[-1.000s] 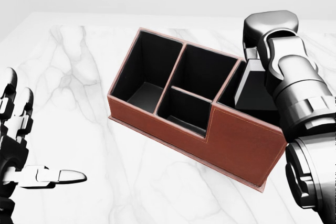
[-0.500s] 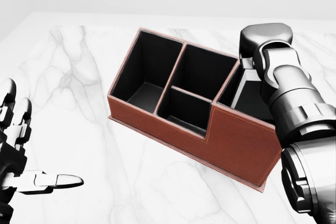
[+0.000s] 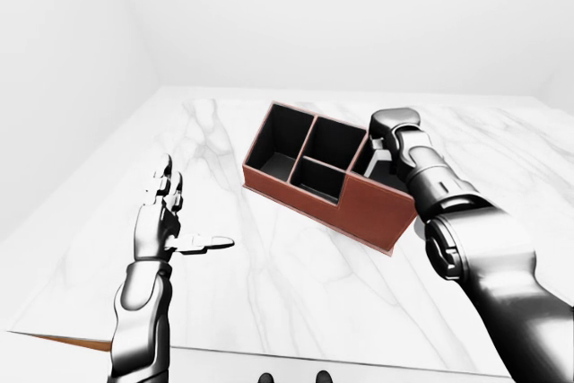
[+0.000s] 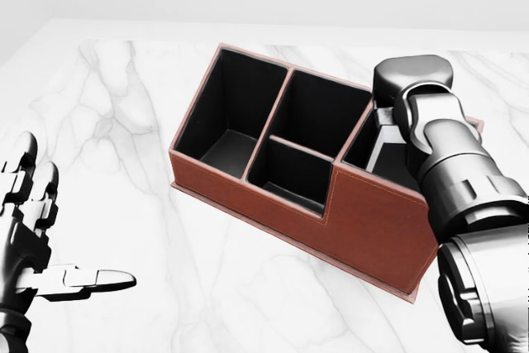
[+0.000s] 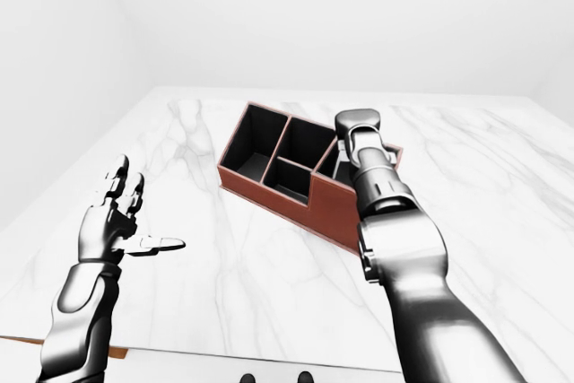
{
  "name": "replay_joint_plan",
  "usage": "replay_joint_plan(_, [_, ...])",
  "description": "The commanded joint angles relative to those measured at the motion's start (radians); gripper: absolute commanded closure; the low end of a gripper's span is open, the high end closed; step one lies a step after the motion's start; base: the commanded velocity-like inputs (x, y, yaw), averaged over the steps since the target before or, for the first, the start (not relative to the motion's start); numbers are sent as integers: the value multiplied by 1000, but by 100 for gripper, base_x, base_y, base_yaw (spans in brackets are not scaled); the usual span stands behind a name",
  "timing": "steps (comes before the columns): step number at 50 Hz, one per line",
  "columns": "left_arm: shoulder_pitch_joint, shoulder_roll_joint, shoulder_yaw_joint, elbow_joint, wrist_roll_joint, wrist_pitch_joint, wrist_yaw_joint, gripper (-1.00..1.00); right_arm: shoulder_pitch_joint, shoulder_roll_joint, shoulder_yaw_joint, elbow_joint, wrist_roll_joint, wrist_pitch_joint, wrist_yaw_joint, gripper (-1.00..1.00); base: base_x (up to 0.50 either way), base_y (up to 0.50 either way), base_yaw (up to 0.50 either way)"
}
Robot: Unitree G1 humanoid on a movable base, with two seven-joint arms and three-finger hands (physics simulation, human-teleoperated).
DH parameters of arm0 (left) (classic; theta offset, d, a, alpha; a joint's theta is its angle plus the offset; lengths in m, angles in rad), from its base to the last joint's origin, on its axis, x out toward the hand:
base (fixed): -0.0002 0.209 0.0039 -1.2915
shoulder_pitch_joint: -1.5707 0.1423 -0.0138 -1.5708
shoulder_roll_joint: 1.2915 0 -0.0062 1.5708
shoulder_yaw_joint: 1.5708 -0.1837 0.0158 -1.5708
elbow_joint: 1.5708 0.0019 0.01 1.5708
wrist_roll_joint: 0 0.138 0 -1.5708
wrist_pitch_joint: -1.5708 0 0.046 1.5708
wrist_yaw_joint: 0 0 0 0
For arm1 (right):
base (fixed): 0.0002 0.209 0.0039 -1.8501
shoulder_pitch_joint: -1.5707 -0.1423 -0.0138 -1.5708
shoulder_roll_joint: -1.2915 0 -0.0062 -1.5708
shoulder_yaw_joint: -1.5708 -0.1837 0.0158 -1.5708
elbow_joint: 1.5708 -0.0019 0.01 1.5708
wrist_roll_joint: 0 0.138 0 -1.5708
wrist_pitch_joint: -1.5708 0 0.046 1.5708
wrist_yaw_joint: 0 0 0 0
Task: Pick up the book and place it in the right compartment of the caddy.
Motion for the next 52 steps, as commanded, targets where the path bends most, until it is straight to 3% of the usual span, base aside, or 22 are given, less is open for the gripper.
replay_joint_plan(1, [-2,6,2,29,-5,-14,6,-100,5,8,22,-8,-30,0,-16,100,0,0,0])
replay_joint_plan(12, [17,1,4,12,-5,-15,6,-100,10,10,23,-9,-37,0,-30,100,0,0,0])
replay_joint_plan(14, [20,-2,2,6,-3,-14,5,-100,10,8,25,-9,-40,0,-31,15,0,0,0])
replay_joint_plan(16, [24,-4,0,3,0,-16,4,-100,9,7,24,-9,-40,0,-37,-100,0,0,0])
replay_joint_plan(38, [26,-8,-4,-4,8,-10,0,-100,-32,-10,23,-16,-35,0,-31,-100,0,0,0])
replay_joint_plan(52, [22,0,7,-34,-5,10,-11,-100,-55,-8,29,-21,-31,0,-13,-100,0,0,0])
